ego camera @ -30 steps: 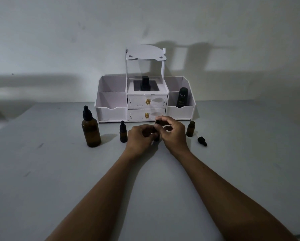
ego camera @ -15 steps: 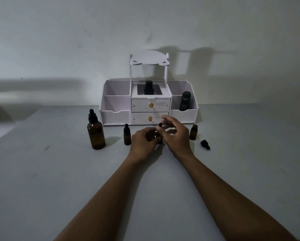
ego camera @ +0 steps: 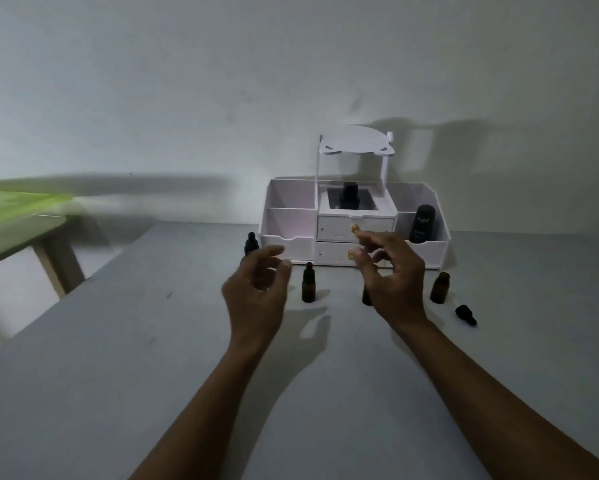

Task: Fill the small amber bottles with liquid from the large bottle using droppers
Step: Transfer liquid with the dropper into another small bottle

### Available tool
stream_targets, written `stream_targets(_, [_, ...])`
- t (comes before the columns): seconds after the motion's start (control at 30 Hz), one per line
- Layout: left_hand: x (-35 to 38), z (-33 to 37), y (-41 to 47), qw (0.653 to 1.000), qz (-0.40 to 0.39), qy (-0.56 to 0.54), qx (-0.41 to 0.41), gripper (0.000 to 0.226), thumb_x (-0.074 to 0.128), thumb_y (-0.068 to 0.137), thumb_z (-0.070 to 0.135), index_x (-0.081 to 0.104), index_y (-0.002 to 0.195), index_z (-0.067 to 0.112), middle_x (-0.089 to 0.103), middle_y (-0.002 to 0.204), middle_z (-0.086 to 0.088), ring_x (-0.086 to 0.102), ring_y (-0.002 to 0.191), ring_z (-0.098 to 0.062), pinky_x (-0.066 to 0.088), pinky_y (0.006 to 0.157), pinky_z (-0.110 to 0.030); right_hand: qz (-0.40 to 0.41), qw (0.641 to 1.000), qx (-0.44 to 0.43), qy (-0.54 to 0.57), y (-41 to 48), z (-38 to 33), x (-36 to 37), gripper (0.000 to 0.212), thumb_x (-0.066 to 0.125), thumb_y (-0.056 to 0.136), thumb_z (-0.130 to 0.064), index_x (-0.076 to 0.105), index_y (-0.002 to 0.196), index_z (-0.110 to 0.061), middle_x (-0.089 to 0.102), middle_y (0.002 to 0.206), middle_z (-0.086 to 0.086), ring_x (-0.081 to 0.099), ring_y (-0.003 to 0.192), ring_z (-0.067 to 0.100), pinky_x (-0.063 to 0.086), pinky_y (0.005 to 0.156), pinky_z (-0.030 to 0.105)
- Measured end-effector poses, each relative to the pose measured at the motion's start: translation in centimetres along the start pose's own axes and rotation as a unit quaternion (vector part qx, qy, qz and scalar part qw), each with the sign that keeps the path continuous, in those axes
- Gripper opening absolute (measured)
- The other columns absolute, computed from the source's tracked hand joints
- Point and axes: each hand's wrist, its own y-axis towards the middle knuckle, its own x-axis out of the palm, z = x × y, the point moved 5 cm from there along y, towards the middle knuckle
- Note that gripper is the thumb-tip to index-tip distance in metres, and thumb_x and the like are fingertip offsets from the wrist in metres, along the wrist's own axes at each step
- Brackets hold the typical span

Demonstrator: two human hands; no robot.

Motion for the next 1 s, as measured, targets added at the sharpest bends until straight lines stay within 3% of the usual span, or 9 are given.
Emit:
stream_targets(0.1, [-3.3,-1.5,1.6,0.997,0.076,0.020,-0.014,0.017,0.072,0.088,0.016,0.070,0.104,0.020,0.070,0.084,0.007,0.066,0.075,-0.007,0.054,0.067,-0.022,-0.027,0.999,0.005,0.035,0.6,-2.3,2.9,0.019,0.070,0.088,-0.010,0.070,0.107,-0.013,0.070,0.098,-0.001,0.065,0.087,0.013,0.057,0.071,0.032])
stream_targets(0.17, [-4.5,-3.1,2.6,0.996,0.079,0.037,-0.029,0.022,0.074,0.087,0.018,0.068,0.107,0.024,0.070,0.086,0.006,0.066,0.078,-0.006,0.057,0.069,-0.025,-0.053,0.996,0.039,0.068,1.0,-3.5,5.2,0.021,0.071,0.087,-0.011,0.071,0.108,-0.015,0.070,0.099,-0.004,0.066,0.090,0.011,0.058,0.073,0.031])
stream_targets(0.3, [-5.3,-6.4,3.6,0.996,0.005,0.050,-0.075,0.041,0.077,0.084,0.022,0.063,0.122,0.019,0.067,0.105,0.000,0.064,0.094,-0.009,0.053,0.074,-0.021,-0.119,0.984,0.107,0.072,1.3,-4.4,10.2,0.027,0.071,0.088,-0.023,0.066,0.115,-0.025,0.067,0.106,-0.012,0.063,0.096,0.002,0.054,0.072,0.017])
stream_targets(0.5, [-4.8,-9.5,4.5,0.985,-0.122,0.031,-0.117,0.055,0.078,0.076,0.033,0.063,0.128,0.023,0.067,0.120,0.006,0.065,0.106,-0.010,0.050,0.078,-0.013,-0.188,0.965,0.180,0.033,1.3,-3.2,15.0,0.042,0.070,0.088,-0.039,0.063,0.125,-0.021,0.063,0.116,-0.008,0.061,0.099,0.009,0.046,0.072,0.012])
stream_targets(0.6, [-4.1,-9.9,4.8,0.979,-0.162,0.030,-0.119,0.054,0.076,0.070,0.037,0.067,0.122,0.027,0.070,0.115,0.010,0.068,0.102,-0.007,0.054,0.082,-0.017,-0.194,0.963,0.186,0.024,1.0,-2.6,16.1,0.037,0.069,0.089,-0.039,0.067,0.121,-0.020,0.068,0.116,-0.004,0.064,0.096,0.010,0.051,0.075,0.016])
stream_targets(0.73, [-3.9,-10.0,4.9,0.973,-0.185,0.026,-0.134,0.040,0.083,0.073,0.021,0.068,0.105,0.039,0.073,0.096,0.020,0.070,0.088,0.004,0.050,0.069,-0.007,-0.182,0.967,0.177,0.011,1.1,-2.6,16.6,0.031,0.067,0.092,-0.032,0.070,0.117,-0.015,0.072,0.111,0.000,0.063,0.086,0.005,0.041,0.066,0.005])
stream_targets(1.0, [-3.9,-10.4,4.9,0.972,-0.192,0.025,-0.136,0.040,0.082,0.076,0.020,0.067,0.109,0.038,0.072,0.098,0.019,0.070,0.086,0.004,0.053,0.072,-0.012,-0.159,0.969,0.184,0.039,1.6,-2.6,16.8,0.023,0.072,0.088,-0.024,0.076,0.107,-0.012,0.075,0.101,0.001,0.061,0.073,-0.007,0.045,0.063,0.000])
